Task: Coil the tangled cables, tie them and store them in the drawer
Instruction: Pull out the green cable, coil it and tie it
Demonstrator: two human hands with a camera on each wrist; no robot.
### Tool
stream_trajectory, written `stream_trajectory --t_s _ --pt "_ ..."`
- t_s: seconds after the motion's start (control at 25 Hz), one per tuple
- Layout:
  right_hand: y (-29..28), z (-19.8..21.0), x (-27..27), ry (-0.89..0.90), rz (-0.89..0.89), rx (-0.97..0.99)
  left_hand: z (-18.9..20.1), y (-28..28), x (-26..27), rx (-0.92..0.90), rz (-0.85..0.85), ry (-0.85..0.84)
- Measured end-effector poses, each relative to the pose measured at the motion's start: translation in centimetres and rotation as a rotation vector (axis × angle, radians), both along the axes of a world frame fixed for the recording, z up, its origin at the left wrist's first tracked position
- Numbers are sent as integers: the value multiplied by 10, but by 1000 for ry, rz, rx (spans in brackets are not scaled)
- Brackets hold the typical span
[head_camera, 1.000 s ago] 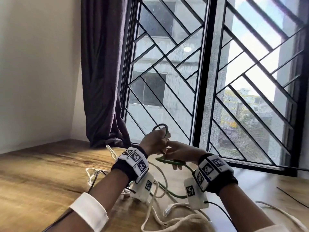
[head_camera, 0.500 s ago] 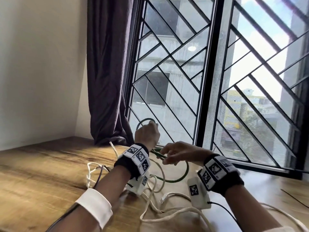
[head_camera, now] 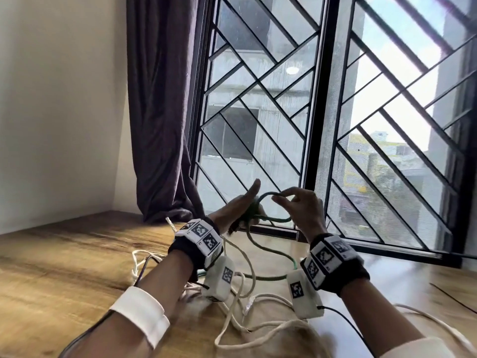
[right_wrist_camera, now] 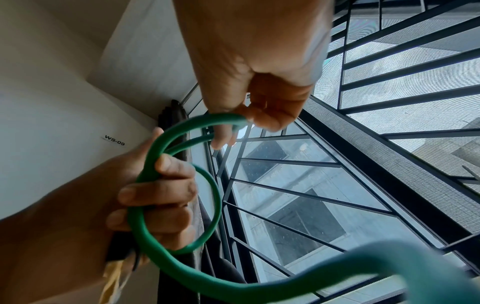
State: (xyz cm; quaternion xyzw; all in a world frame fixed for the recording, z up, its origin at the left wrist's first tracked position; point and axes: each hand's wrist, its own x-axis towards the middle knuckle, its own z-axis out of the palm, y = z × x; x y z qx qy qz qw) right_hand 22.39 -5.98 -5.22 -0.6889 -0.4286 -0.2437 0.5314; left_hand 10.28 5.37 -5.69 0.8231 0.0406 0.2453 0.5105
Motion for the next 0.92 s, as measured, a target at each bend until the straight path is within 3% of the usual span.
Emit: stream_trajectory --t_s 0.16,0.28,0.36,0.44,0.52,0.56,0.64,0.76,0.84,0.92 --pt "-1 3 -2 -162 -107 60 -2 3 2 242 8 11" --pt "-3 0 7 -183 -128 57 -3 10 6 103 77 -108" --pt "0 -4 13 -75 -57 -42 -4 9 10 -14 15 -171" --pt "-1 -8 15 233 236 -52 -4 4 12 -130 -61 -241" --pt "-9 -9 9 654 680 0 -1 3 14 -334 -116 -345" --pt "-15 -9 6 771 841 -11 1 5 14 -422 -125 -393" --pt "-24 -7 2 776 969 -72 4 6 12 -517 -112 -481" --pt "-19 -3 9 526 764 -16 8 7 7 -573 -115 -561" --pt "-15 -1 17 211 353 68 10 8 4 -581 -150 -465" --pt "-15 -1 23 -69 -93 104 9 5 2 -573 -199 -204"
